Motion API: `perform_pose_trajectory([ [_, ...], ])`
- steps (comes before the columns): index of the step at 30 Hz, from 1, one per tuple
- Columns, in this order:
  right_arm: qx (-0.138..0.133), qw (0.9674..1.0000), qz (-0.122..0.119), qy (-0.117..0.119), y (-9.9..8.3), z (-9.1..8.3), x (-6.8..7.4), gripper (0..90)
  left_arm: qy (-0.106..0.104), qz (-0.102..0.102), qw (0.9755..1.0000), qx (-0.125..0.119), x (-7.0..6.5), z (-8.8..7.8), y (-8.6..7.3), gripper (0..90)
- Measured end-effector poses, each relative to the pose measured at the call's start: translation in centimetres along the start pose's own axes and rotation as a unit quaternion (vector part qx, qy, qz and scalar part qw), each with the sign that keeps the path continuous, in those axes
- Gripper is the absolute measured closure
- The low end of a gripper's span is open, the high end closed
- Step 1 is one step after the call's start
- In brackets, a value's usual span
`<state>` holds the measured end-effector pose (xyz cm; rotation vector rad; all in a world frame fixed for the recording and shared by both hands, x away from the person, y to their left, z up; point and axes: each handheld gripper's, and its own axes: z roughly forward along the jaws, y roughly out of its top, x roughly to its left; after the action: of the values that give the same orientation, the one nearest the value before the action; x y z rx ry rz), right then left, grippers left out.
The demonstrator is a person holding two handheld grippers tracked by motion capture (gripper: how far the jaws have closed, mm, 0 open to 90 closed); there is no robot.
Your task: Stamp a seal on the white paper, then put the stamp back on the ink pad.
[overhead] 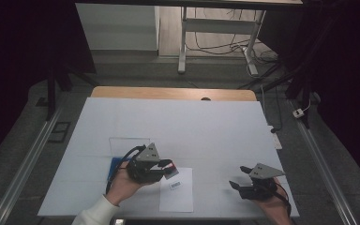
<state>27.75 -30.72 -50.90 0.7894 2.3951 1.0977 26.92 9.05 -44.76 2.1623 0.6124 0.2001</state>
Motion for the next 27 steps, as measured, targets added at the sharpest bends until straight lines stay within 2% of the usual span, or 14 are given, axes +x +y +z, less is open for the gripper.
perform_pose_trajectory([
  [15,-0.001,1.0000,0.001,0.002,-0.1,-0.1,-0.1,28.7,0.009,-0.007,0.9999,-0.003,0.9,-1.6,-0.4,70.0],
  [27,-0.002,1.0000,0.002,0.005,0.0,0.1,-0.1,28.8,0.030,-0.029,0.9991,-0.002,2.2,-3.0,-1.3,70.0],
])
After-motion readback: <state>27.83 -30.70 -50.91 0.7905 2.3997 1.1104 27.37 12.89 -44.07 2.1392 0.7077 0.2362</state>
